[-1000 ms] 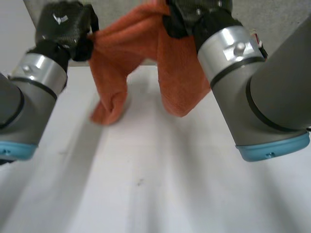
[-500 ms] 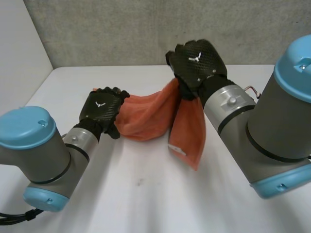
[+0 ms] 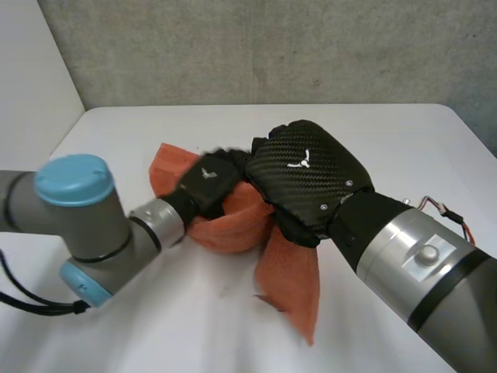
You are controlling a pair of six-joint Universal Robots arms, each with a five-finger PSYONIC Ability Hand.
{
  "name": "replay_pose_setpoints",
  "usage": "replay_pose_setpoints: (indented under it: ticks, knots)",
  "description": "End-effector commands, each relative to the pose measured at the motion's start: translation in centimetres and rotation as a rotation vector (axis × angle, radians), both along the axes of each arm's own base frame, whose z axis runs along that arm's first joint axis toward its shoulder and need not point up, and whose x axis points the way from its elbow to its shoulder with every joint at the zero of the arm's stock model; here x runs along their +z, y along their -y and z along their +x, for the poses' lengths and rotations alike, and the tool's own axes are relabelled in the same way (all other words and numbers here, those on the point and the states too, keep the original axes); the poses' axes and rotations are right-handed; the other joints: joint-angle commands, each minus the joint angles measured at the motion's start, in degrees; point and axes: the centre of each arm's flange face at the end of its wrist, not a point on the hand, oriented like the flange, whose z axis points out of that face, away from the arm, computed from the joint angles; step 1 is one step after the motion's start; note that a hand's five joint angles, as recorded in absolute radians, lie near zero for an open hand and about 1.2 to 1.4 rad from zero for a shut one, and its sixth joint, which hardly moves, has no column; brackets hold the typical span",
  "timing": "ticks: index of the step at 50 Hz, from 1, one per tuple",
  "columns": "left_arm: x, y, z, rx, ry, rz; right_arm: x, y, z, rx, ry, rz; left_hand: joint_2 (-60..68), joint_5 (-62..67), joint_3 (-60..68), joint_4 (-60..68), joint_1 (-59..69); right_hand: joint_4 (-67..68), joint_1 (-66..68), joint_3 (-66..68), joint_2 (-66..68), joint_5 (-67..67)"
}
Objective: Fold the laundry
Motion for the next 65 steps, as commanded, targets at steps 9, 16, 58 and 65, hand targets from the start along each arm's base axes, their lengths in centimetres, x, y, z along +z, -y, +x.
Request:
replay_pose_setpoints:
  ticks: [9, 16, 58, 65]
  knots:
    - [-2.3, -2.3, -0.9, -0.162, 0.102, 0.287, 1.9, 0.6, -1.1, -0.04, 0.052, -0.078, 37.51, 36.02, 37.42, 37.37, 36.85, 11.63, 23.77, 12.18, 12.6, 13.93]
    - [-0.8, -1.9, -1.1, -0.16, 0.087, 0.253, 2.4, 3.1, -1.5, -0.105, 0.073, -0.122, 69.89, 68.4, 69.8, 69.75, 69.23, 11.63, 23.77, 12.18, 12.6, 13.93]
    - [3.8, -4.8, 6.4, 0.41, 0.025, 0.195, 6.9, 10.2, -2.3, -0.346, 0.124, -0.315, 0.1, -1.39, 0.01, -0.04, -0.56, 11.63, 23.77, 12.18, 12.6, 13.93]
    - [2.5, -5.5, 7.9, 0.49, -0.05, 0.38, 4.9, 11.7, -1.8, -0.415, 0.089, -0.262, 1.95, 0.46, 1.87, 1.82, 1.3, 11.63, 23.77, 12.18, 12.6, 13.93]
